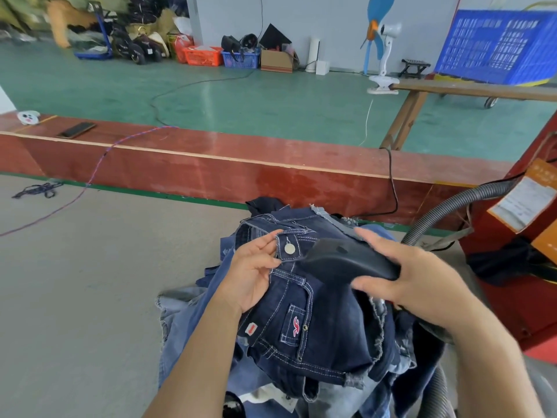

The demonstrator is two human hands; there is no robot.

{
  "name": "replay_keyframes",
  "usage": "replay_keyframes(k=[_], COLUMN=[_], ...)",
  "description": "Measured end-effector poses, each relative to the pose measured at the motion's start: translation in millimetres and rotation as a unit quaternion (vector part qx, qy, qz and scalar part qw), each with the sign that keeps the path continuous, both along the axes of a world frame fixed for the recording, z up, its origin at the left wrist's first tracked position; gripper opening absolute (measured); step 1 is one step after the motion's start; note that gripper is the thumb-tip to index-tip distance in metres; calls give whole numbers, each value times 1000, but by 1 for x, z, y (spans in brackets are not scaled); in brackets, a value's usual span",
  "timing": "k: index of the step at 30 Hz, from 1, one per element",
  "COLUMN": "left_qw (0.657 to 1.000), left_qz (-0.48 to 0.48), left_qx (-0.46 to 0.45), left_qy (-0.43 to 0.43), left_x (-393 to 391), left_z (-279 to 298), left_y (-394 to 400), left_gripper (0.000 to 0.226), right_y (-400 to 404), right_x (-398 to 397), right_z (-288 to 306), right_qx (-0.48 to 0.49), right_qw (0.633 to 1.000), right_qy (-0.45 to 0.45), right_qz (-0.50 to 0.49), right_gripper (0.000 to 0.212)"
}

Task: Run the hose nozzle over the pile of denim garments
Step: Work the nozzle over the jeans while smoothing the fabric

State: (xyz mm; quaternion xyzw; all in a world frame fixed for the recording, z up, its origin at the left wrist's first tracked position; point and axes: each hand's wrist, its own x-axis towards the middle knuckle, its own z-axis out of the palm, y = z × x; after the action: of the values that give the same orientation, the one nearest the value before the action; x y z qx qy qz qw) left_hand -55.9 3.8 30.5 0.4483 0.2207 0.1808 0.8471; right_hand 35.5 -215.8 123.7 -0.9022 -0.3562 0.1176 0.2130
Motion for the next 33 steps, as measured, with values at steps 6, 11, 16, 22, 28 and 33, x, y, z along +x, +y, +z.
replay_keyframes(k=[6, 11, 16, 22, 28, 33], left_qw=[1000, 998, 994, 992, 989, 977], left_qz=[-16, -28, -60, -58, -53, -52], left_qx=[17, 52, 90, 114, 137, 202], left_qy=[-2, 5, 8, 13, 9, 46], left_x=[0, -3, -2, -4, -3, -1], left_z=[1, 7, 7, 10, 13, 12], left_y=[0, -3, -6, -7, -8, -10], left_gripper=[63, 66, 69, 69, 70, 77], right_y=[-4, 8, 9, 6, 3, -12], right_x=[-1, -4, -7, -9, -10, -10], right_z=[9, -1, -2, -2, 4, 18], right_qx=[20, -53, -44, -59, -53, 31], right_qw=[998, 998, 996, 996, 997, 993], right_qy=[-56, -34, -68, -48, -37, -54], right_qz=[-15, 11, -26, -53, -46, -102], right_gripper=[27, 42, 47, 42, 43, 42])
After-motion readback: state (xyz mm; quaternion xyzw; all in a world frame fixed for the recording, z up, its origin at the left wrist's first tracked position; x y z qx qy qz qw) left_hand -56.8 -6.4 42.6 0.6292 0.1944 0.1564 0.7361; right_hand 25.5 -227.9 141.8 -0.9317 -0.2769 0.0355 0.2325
